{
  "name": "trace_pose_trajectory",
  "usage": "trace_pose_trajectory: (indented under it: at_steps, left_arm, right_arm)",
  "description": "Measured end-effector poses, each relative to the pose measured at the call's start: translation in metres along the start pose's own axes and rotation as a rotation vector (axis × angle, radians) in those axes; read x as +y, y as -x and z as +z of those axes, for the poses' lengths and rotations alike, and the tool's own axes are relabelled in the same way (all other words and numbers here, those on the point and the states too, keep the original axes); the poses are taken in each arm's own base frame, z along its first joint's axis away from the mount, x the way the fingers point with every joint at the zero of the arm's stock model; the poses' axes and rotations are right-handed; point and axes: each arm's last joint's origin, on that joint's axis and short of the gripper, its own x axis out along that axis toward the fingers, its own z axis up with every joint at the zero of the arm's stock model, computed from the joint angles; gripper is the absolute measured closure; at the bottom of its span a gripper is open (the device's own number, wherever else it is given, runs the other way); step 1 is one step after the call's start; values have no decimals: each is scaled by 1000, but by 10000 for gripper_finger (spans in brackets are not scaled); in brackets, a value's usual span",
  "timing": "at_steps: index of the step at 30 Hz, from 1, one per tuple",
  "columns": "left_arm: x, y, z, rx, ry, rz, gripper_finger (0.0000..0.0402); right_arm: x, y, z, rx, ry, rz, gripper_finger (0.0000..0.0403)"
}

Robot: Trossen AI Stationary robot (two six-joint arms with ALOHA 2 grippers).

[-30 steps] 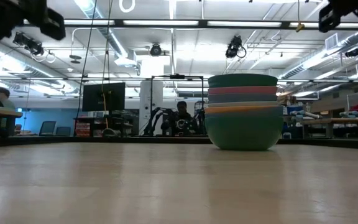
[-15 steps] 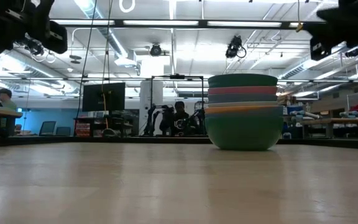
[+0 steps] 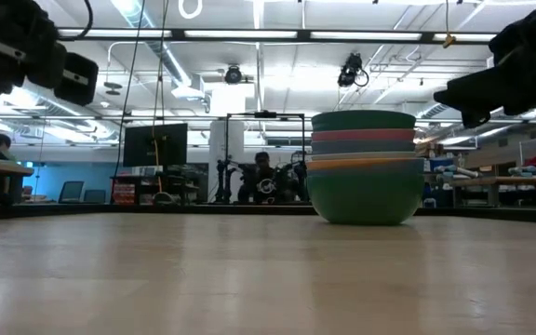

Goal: Nest bowls inside each other
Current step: Return to Home Position

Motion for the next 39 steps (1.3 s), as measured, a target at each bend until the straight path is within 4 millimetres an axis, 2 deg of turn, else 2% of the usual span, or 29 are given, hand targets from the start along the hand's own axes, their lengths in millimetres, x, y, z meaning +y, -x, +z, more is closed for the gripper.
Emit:
trace_pose_trajectory:
  at_steps: [6,21,24,31,34,39]
  left_arm:
    - [1,0,-5,38,-6,12,234]
    - [2,0,-5,39,-113,47,234]
    - [6,0,-4,31,-152,195,234]
    - [22,9,-7,45,-139,794,234]
    - [23,10,-7,48,-137,845,234]
    - [22,8,-8,56,-137,780,234]
  right_arm:
    - [-3,0,0,1,33,-73,268]
    - [-4,0,0,0,-5,-77,268]
    - [-4,0,0,1,-1,-77,268]
    - [-4,0,0,1,-5,-77,268]
    - [-3,0,0,1,-42,-72,268]
    - [-3,0,0,0,-72,-71,268]
